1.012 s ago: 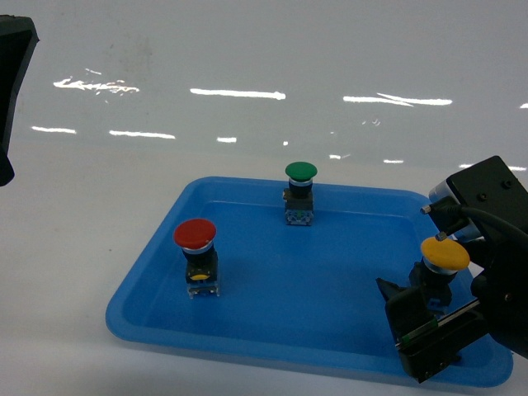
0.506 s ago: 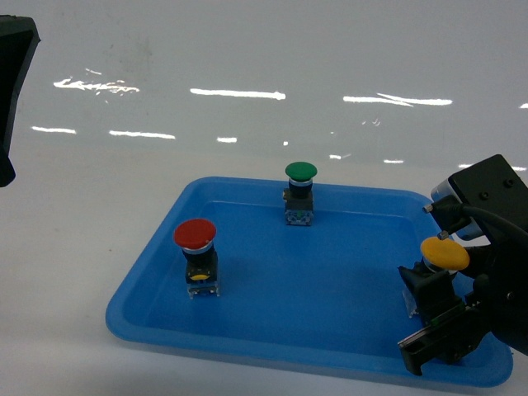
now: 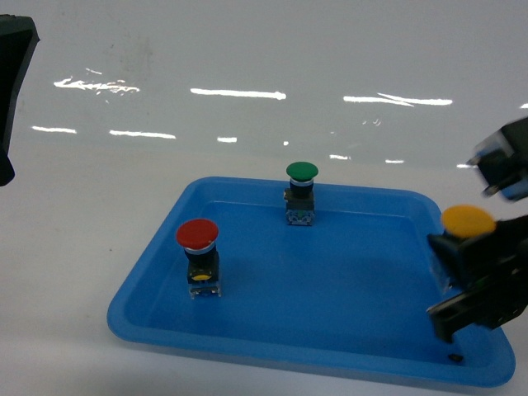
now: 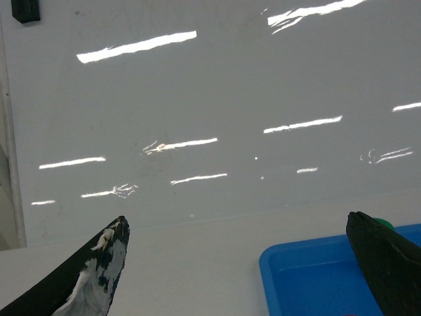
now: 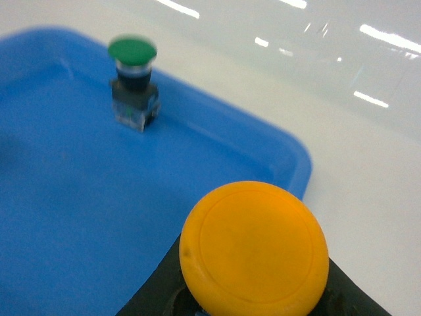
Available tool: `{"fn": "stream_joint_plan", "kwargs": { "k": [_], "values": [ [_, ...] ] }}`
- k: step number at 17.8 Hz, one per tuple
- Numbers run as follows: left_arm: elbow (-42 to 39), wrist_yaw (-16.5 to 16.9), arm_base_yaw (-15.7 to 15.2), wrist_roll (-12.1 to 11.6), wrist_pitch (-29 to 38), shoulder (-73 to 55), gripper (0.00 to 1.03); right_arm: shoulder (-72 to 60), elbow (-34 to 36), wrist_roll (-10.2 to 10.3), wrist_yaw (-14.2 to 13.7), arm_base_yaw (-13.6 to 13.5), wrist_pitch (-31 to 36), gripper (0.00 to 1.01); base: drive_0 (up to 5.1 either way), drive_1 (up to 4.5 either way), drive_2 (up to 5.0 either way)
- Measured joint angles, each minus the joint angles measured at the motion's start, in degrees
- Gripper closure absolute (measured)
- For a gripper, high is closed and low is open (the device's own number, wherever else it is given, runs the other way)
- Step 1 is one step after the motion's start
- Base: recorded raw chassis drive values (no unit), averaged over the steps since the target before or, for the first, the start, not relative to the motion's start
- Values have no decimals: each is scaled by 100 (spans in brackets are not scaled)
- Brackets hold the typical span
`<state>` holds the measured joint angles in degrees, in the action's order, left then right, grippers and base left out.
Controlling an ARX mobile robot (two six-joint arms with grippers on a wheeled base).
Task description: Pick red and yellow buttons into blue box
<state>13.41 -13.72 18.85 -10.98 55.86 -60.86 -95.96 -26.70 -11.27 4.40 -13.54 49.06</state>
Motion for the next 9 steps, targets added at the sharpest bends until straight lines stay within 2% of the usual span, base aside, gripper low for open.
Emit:
{"fn": "stream_joint_plan", "kwargs": {
  "k": [5,7,9],
  "values": [
    [0,0,0,0,0,-2,5,2634,-15,518,643,372,-1333,73,0,0,0],
    [0,0,0,0,0,-2,5,3421,-33,568,804,492,-1729,73,0,0,0],
    [0,4,2,-2,2,0,5,3373,-94,549,802,538,-1569,73,0,0,0]
  ]
}}
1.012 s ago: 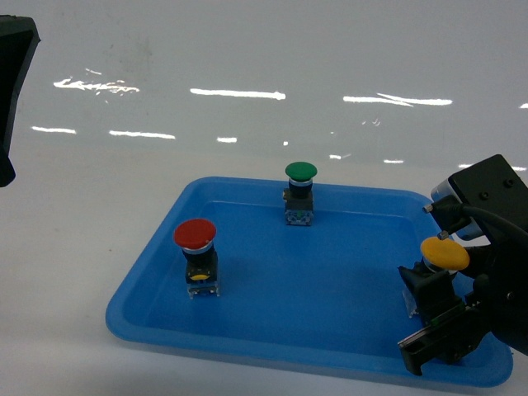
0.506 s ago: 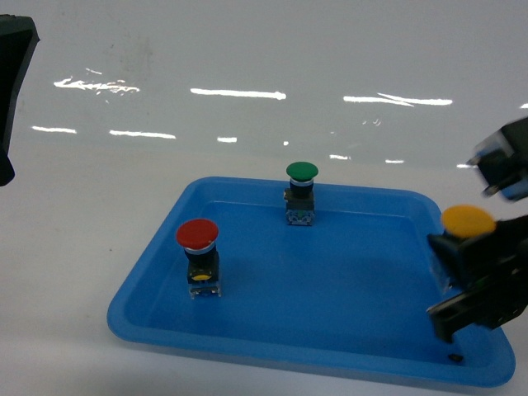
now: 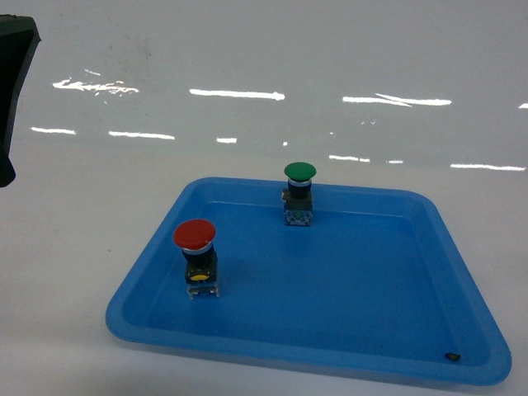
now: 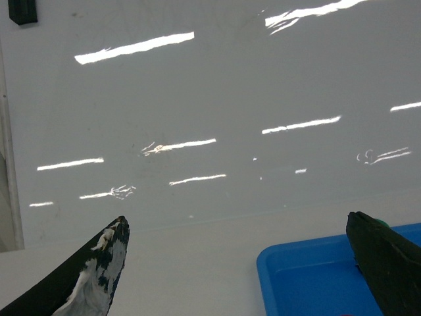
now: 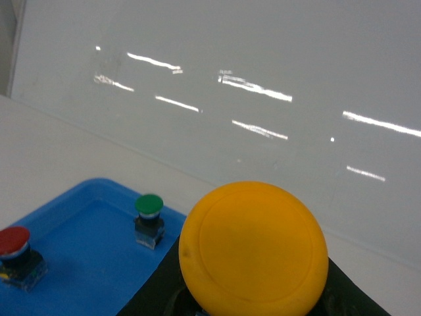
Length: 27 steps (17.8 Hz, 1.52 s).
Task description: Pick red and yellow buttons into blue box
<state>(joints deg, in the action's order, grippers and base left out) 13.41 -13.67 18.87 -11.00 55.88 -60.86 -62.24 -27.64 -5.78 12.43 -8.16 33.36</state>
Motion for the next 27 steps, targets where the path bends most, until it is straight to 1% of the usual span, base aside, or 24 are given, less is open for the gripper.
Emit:
{"fn": "stream_joint_plan", "kwargs": {
  "k": [7,9,11,13,15,18,19,22,23,25,27],
  "values": [
    [0,-4,-2,2,-2,-2,5,0,22,-4,-15,-9,-142,73,0,0,0],
    [0,-7,-2,2,-4,-2,5,474,22,52,-13,-48,-411,73,0,0,0],
    [0,-4,-2,2,-2,-2,5,1036,22,133,57,-44,-750,73,0,0,0],
    [0,-4,-2,2,-4,-2,5,1419,22,168,111,46,-1062,73,0,0,0],
    [0,-7,-2,2,-2,0,5,1709,17,168,140,243,-1405,73,0,0,0],
    [0,-2,0,2,-2,-2,5,1818,7,146,164,256,-1447,73,0,0,0],
    [63,105,-37,15,-210,-44,5,1805,7,144,164,258,-1458,73,0,0,0],
    [385,459,-131,103,-2,-1115,5,1808,7,144,170,258,-1453,73,0,0,0],
    [487,518,-122,125,284,-1768,5,1810,7,144,170,258,-1447,73,0,0,0],
    [562,527,-101,125,592,-2267,5,1810,7,144,170,258,-1449,73,0,0,0],
    [629,492,-42,151,758,-2820,5,1810,7,144,173,258,-1449,73,0,0,0]
  ]
}}
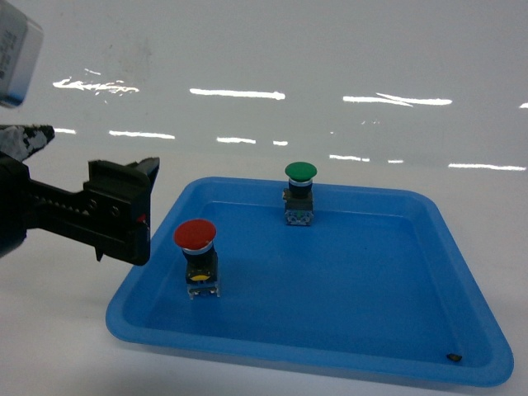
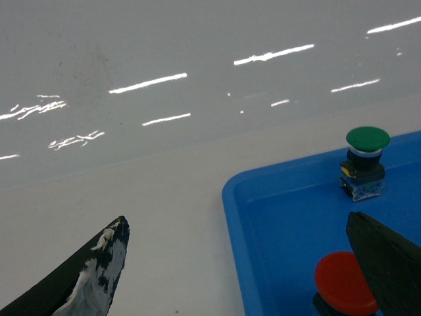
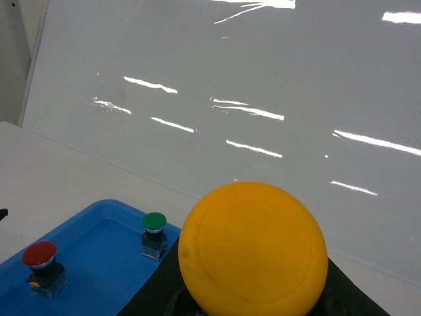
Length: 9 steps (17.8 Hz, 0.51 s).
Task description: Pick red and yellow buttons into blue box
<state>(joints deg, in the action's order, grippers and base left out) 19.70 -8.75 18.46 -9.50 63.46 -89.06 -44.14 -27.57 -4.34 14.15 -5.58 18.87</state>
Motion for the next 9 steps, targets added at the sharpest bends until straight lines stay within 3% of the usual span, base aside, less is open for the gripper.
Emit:
{"fn": "stream_joint_plan", "kwargs": {
  "k": [4,6,8,9],
  "values": [
    [81,111,310,85,-120,-74,5,0,0,0,2,0,0,73,0,0,0],
    [168,264,391,249,-319,-70,5,0,0,0,2,0,0,73,0,0,0],
    [232,566,382,597,-575,-105,5,0,0,0,0,0,0,73,0,0,0],
    [315,872,321,966,-765,-247,5,0,0,0,2,0,0,73,0,0,0]
  ]
}}
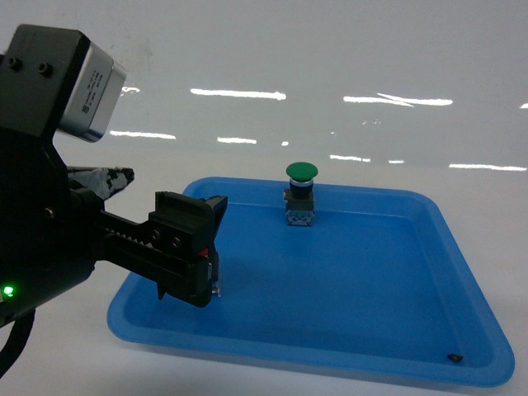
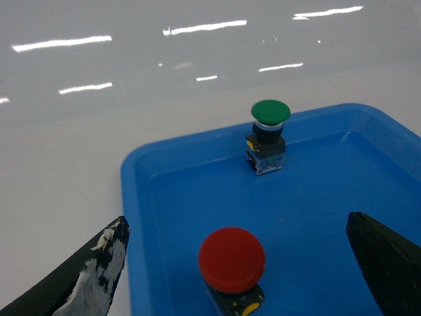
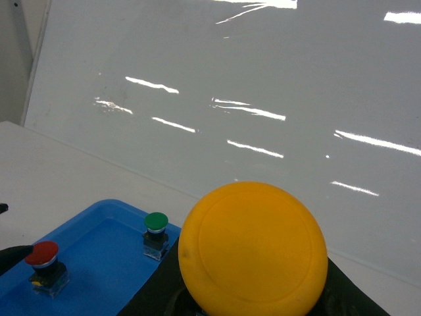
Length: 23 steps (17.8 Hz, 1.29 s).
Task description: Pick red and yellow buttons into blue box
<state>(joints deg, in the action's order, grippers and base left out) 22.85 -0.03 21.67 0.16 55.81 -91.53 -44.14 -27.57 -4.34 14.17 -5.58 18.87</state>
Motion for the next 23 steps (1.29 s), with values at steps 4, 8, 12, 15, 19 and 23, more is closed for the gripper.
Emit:
{"fn": "stream_joint_plan", "kwargs": {
  "k": [4,8,12,15,19,23],
  "values": [
    [37,-280,-44,197,20,-96,5,0,0,0,0,0,0,73,0,0,0],
    [37,-278,-44,142,20,-92,5,0,0,0,-2,0,0,73,0,0,0],
    [293,-68,-33,120,125,-737,5,0,0,0,0,0,0,73,0,0,0],
    [601,-7,133,61,313,-1158,5,0,0,0,0,0,0,73,0,0,0],
    [756,24,273,44,297,-1473,5,0,0,0,0,0,0,73,0,0,0],
    [807,15,271,-68,249,-1873,5,0,0,-2,0,0,0,73,0,0,0]
  ]
}}
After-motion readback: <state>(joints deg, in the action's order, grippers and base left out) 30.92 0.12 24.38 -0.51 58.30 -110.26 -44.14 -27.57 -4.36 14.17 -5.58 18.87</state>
